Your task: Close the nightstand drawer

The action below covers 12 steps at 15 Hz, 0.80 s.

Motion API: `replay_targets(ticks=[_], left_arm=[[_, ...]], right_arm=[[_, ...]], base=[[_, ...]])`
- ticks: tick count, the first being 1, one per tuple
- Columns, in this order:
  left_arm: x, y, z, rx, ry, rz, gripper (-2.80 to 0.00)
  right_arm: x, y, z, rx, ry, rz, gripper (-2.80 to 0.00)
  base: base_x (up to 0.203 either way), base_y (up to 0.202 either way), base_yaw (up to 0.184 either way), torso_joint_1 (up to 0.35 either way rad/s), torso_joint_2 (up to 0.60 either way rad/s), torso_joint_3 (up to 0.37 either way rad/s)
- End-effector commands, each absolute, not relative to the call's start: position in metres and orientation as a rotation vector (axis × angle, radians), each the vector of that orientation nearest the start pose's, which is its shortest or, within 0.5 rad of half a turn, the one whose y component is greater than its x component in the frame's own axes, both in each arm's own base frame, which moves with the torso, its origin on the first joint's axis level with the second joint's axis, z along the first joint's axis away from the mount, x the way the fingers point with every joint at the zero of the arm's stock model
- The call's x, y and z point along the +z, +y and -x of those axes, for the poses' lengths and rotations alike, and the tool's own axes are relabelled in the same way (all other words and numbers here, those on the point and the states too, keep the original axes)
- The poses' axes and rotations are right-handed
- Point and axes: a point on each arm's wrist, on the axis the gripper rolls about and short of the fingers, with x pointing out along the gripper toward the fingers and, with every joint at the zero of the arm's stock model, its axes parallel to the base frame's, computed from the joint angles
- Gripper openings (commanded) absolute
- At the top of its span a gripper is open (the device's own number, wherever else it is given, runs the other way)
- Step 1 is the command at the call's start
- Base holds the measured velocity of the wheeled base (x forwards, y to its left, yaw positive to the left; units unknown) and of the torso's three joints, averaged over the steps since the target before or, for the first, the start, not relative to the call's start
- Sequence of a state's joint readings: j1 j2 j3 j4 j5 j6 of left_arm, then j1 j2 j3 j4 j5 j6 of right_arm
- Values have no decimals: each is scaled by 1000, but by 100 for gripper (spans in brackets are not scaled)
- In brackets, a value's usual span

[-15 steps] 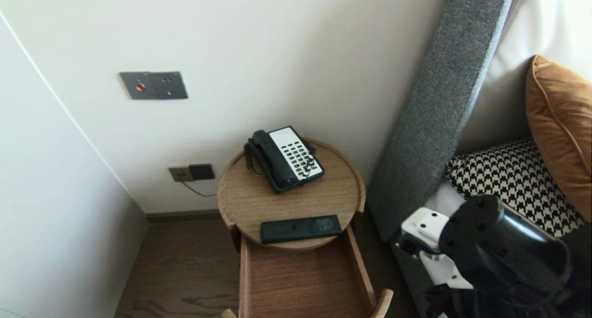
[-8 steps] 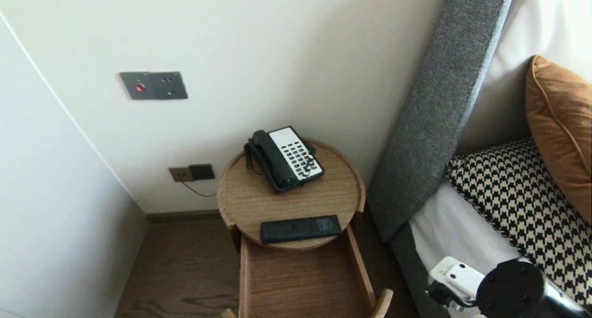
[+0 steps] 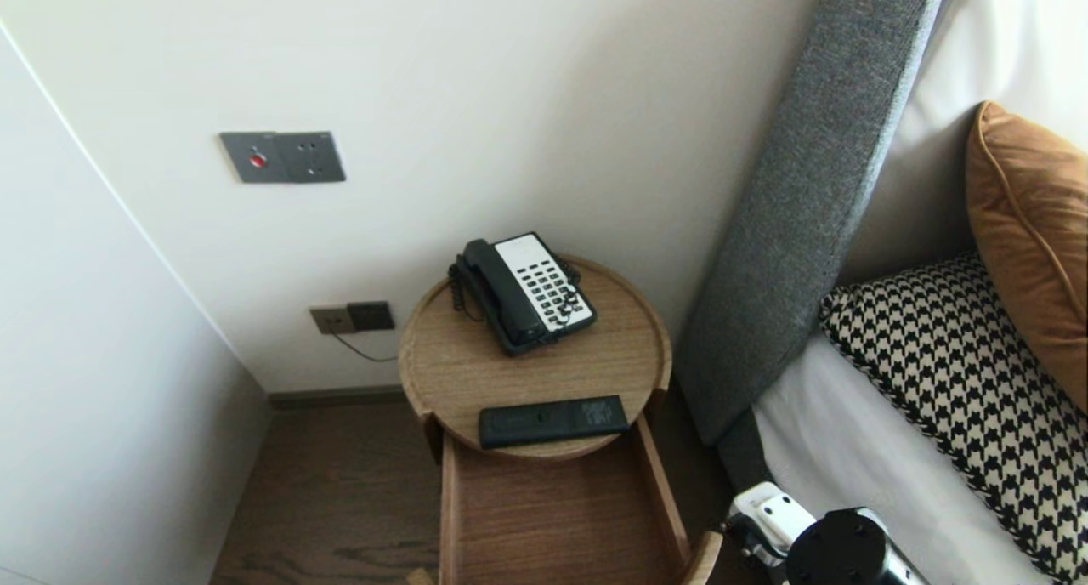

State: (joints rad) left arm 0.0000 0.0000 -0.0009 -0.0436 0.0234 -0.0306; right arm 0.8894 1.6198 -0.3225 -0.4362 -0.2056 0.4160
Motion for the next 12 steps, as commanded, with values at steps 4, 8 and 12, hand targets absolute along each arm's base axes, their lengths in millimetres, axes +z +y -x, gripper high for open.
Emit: replay_targets(ticks=[4, 8, 12], left_arm=[[80, 1, 23, 24, -45, 31, -280], [80, 1, 23, 23, -45, 31, -280], [80, 1, 23, 24, -45, 31, -280]], right_arm=[[45, 157, -132, 468, 984, 126, -280], [25, 166, -140, 471, 960, 113, -280], [8, 173, -151, 483, 885, 71, -280]], base=[[0, 0, 0, 0, 0, 0], [0, 0, 0, 0, 0, 0], [0, 0, 0, 0, 0, 0]])
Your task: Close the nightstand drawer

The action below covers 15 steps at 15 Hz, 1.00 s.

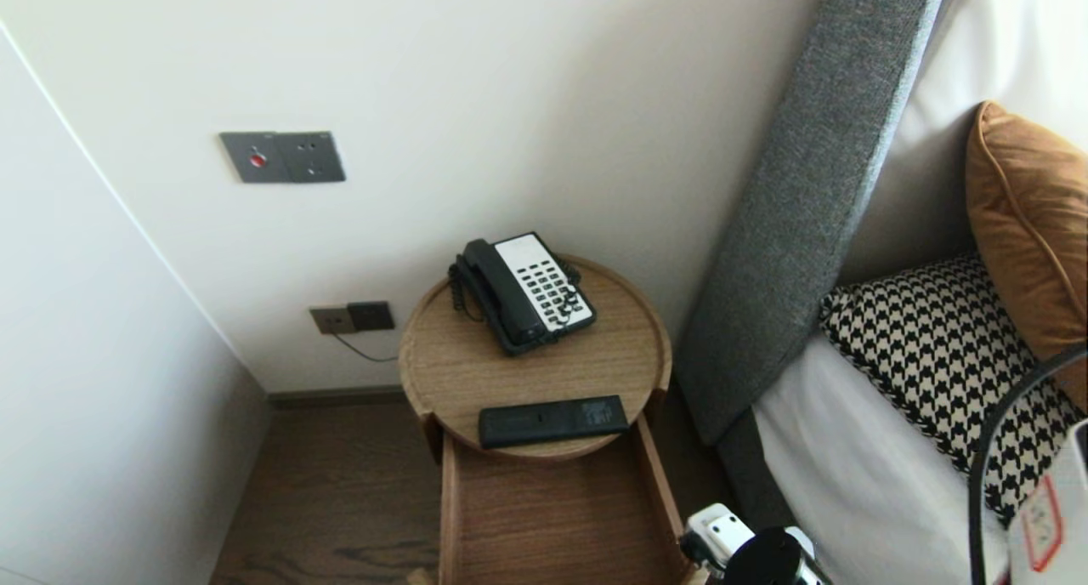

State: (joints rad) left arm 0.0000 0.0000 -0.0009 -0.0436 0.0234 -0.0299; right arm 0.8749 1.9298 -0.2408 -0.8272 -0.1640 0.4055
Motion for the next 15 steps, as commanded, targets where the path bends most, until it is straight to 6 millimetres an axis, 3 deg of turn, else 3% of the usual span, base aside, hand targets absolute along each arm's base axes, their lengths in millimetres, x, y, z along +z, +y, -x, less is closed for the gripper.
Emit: replay_targets(ticks=[1, 15], left_arm=[[80, 1, 23, 23, -45, 31, -280], [80, 1, 23, 24, -45, 31, -280]], right_arm=[[8, 173, -153, 482, 877, 66, -280], [22, 196, -208, 453, 778, 44, -280]], base=[[0, 0, 0, 0, 0, 0], [0, 0, 0, 0, 0, 0]])
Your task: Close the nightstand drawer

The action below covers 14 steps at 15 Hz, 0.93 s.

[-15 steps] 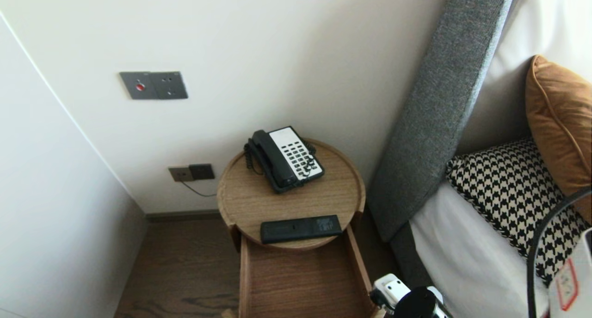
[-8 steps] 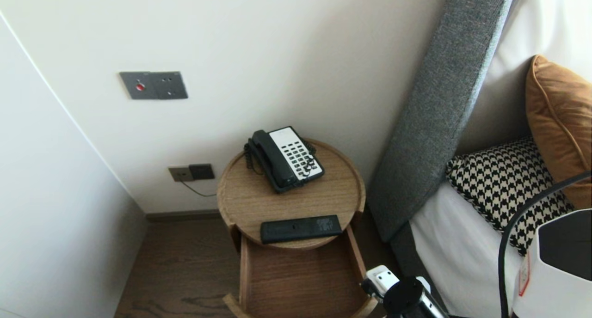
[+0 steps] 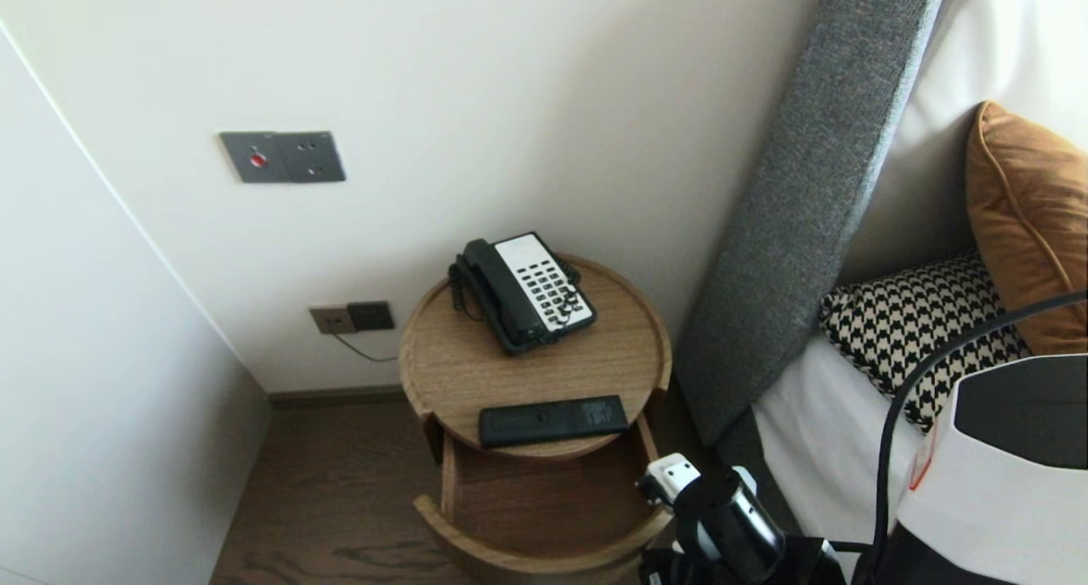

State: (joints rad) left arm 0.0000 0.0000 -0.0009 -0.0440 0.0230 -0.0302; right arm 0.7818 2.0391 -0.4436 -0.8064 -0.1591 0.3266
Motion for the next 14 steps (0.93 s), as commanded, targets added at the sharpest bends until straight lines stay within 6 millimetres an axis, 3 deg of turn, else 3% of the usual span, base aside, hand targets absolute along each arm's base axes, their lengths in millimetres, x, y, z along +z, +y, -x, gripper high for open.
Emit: replay_targets(ticks=[1, 8, 14], left_arm=[[81, 1, 23, 23, -47, 31, -280], [80, 1, 23, 24, -46, 31, -280], [80, 1, 23, 24, -45, 31, -280]], right_arm=[[24, 197, -213, 449, 776, 50, -280], [35, 208, -244, 432, 756, 69, -280], [32, 213, -262, 420, 741, 79, -280]], base=[[0, 0, 0, 0, 0, 0], [0, 0, 0, 0, 0, 0], [0, 0, 0, 0, 0, 0]])
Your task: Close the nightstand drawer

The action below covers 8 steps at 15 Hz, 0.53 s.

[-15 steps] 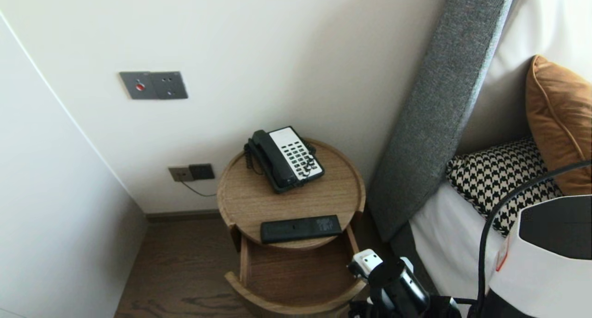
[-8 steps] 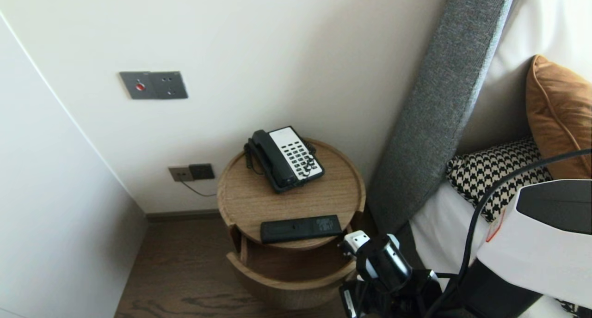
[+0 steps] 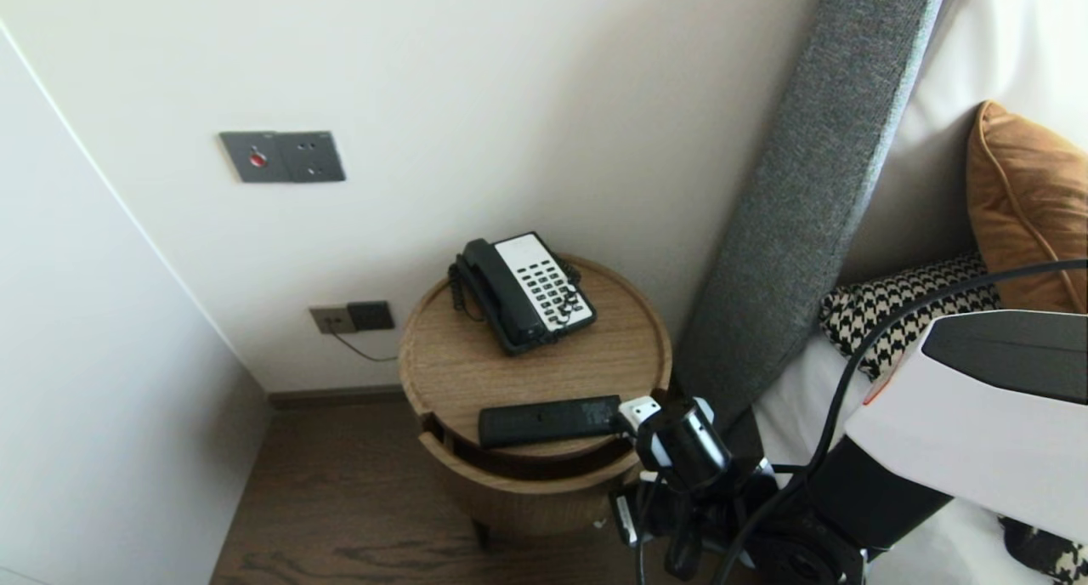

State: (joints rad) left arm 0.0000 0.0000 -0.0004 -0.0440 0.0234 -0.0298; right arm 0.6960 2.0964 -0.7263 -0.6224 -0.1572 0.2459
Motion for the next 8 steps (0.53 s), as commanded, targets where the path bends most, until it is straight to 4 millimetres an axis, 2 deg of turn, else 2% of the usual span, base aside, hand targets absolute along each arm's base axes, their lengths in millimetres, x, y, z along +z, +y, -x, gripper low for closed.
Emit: replay_targets(ticks=[1, 8], left_arm=[[80, 1, 23, 22, -45, 31, -280], [81, 1, 23, 22, -48, 31, -280]], right_arm=[[33, 214, -264, 419, 741, 79, -280], [43, 220, -277, 410, 737, 74, -280]], base=[[0, 0, 0, 0, 0, 0], [0, 0, 0, 0, 0, 0]])
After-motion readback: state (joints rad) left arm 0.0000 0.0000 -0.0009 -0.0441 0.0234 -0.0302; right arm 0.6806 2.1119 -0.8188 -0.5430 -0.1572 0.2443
